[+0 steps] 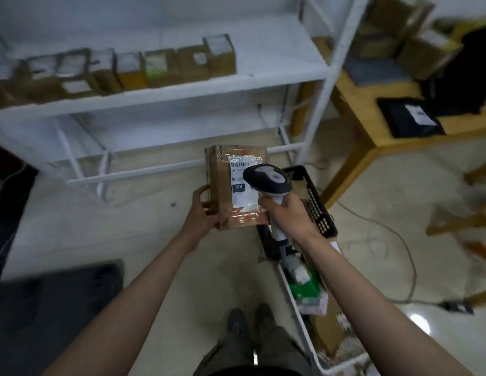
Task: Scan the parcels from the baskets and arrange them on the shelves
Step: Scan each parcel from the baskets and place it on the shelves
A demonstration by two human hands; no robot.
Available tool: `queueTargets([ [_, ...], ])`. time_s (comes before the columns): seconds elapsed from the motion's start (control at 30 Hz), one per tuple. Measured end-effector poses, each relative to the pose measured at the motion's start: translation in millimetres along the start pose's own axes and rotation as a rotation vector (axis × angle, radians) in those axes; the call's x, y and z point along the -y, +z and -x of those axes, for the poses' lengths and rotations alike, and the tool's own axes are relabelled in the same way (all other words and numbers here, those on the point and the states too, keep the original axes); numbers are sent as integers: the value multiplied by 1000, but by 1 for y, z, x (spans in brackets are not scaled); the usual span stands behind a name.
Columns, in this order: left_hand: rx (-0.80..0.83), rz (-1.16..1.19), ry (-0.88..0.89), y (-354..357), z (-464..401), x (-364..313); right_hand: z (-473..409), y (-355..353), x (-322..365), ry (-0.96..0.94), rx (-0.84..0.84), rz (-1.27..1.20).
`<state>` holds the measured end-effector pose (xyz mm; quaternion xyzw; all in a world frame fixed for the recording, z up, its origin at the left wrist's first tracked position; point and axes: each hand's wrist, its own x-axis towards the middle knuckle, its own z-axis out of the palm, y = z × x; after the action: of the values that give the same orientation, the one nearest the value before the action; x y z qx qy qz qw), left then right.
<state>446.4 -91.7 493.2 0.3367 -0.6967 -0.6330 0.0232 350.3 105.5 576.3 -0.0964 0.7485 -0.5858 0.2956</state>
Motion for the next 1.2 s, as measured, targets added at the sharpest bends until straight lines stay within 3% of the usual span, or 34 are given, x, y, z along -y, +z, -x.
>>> queueTargets([
  [0.27, -231, 87, 85, -33, 21, -22, -11, 14, 33, -93, 193, -76],
  [0.53, -319, 124, 155, -31, 28, -59, -14, -2, 68, -183, 300, -44],
  [0.87, -354, 139, 189, -47, 23, -95, -38, -14, 104, -298, 250, -128],
  [1.07, -294, 225, 134, -53, 5, -125, -74, -18, 116, -305, 150, -159],
  [1.2, -251, 250, 104, -63, -13, -147, -99, -12, 127, -294, 174, -164],
])
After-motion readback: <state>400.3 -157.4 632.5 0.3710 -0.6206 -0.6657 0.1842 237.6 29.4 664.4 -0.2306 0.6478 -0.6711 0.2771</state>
